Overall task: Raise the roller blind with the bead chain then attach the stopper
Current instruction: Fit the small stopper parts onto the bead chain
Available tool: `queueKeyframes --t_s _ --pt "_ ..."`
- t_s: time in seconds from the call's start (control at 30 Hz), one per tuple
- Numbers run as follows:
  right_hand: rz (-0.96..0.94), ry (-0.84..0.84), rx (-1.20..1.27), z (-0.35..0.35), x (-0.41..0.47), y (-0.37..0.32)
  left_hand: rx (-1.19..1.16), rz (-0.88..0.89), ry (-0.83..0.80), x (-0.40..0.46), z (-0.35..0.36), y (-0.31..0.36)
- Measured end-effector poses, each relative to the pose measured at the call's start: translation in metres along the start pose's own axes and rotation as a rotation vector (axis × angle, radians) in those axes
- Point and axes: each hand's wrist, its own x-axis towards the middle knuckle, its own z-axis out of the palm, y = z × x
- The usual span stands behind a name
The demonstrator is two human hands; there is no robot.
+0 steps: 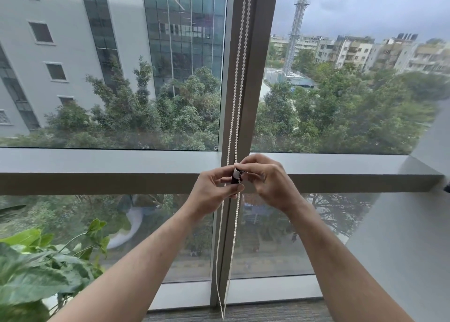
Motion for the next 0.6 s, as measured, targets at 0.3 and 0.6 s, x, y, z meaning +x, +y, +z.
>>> queueKeyframes --t_s 0.3,0.6 --pt "-0.065 -0.056 -0.024 0.0003 -0.0015 0.0023 -0.045 -0.043 0.0 -0.0001 -0.0033 -0.0018" --pt "-0.076 0.006 -0.049 0.0077 -0.0012 0.0054 -0.053 -0.061 -0.02 -0.0018 -0.0048 0.0008"
